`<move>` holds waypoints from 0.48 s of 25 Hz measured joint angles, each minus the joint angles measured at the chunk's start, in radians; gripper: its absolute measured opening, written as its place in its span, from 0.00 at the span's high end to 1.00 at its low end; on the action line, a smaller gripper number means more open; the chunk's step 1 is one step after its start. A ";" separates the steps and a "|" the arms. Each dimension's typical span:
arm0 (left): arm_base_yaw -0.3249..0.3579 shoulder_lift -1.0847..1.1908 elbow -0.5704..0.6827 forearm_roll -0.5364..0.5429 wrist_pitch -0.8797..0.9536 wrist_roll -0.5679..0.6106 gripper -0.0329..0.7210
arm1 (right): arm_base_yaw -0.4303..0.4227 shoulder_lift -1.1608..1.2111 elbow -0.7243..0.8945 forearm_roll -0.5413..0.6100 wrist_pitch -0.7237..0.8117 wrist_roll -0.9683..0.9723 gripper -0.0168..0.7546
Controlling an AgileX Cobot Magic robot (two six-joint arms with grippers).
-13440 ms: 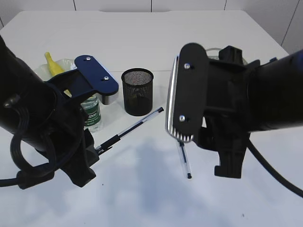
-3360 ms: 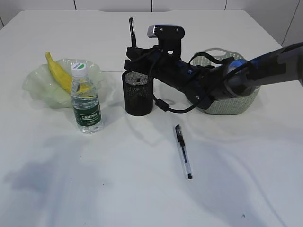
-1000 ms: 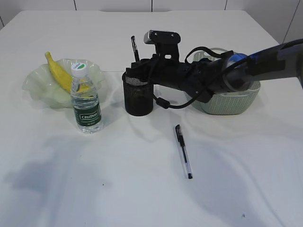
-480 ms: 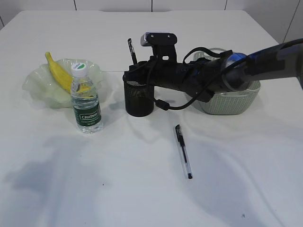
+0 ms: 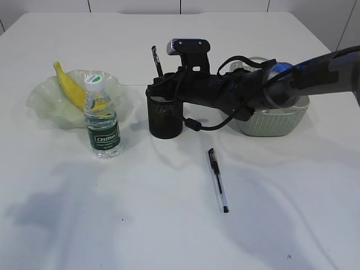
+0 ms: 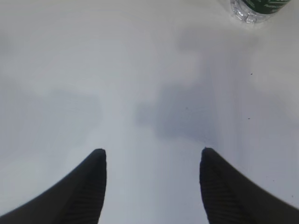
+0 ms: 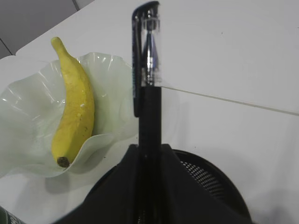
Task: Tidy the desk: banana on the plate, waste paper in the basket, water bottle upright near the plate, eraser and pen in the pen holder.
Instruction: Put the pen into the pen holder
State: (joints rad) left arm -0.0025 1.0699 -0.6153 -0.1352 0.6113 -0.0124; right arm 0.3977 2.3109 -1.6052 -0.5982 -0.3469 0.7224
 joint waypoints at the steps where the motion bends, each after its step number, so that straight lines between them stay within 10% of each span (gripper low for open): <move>1: 0.000 0.000 0.000 0.000 0.000 0.000 0.37 | 0.000 0.000 0.000 0.000 0.002 0.000 0.88; 12: 0.000 0.000 0.000 0.000 0.000 0.000 0.37 | 0.000 0.000 0.000 0.000 0.006 0.000 0.88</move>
State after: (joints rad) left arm -0.0025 1.0699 -0.6153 -0.1352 0.6113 -0.0124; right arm 0.3977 2.3109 -1.6056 -0.5982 -0.3410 0.7224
